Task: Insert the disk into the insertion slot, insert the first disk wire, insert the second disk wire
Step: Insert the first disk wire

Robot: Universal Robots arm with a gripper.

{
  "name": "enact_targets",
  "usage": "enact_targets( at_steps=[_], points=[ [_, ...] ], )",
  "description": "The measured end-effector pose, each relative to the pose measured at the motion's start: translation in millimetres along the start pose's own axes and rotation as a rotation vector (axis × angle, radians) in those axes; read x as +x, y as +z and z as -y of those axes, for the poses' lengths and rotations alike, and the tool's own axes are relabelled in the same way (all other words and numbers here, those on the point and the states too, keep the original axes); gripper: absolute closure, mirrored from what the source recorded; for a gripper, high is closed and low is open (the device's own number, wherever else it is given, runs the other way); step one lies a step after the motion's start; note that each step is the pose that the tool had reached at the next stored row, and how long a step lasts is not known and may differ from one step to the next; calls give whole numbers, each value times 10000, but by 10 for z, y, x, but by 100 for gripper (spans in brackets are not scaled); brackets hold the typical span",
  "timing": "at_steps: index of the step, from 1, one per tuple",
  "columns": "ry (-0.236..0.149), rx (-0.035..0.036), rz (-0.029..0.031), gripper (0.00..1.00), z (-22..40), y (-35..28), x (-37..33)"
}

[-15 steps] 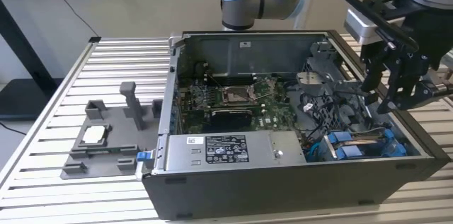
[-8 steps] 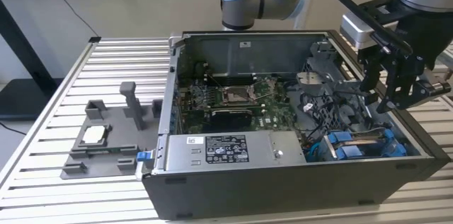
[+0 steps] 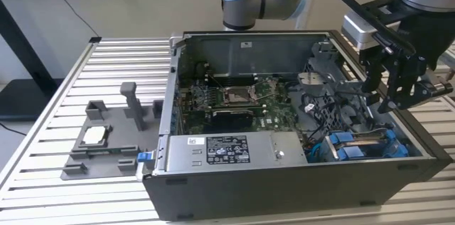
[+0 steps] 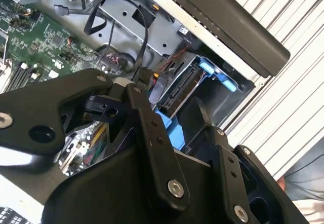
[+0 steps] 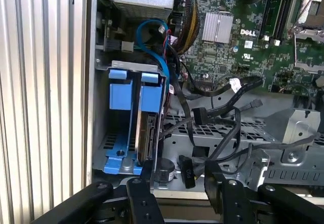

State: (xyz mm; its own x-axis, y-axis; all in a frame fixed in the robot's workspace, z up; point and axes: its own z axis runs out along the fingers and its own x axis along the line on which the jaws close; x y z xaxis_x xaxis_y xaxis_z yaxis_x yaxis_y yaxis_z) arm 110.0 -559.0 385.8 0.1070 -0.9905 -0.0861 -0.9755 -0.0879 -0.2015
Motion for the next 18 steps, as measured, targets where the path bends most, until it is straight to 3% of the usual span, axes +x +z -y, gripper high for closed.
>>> enact_targets(
  at_steps=[2, 5, 7, 8, 9, 14, 16, 18],
  points=[
    [-1, 1, -1, 49, 0, 0, 0],
    [-2, 19, -2, 68, 0, 1, 0],
    [-5, 44, -5, 68, -1, 3, 0],
    [-6, 56, -5, 75, -1, 4, 0],
    [-8, 64, -9, 75, -1, 4, 0],
    [-8, 66, -9, 81, -1, 4, 0],
    [-5, 19, -23, 81, 12, 7, 1],
    [-14, -74, -98, 81, 42, 15, 5]
  ],
)
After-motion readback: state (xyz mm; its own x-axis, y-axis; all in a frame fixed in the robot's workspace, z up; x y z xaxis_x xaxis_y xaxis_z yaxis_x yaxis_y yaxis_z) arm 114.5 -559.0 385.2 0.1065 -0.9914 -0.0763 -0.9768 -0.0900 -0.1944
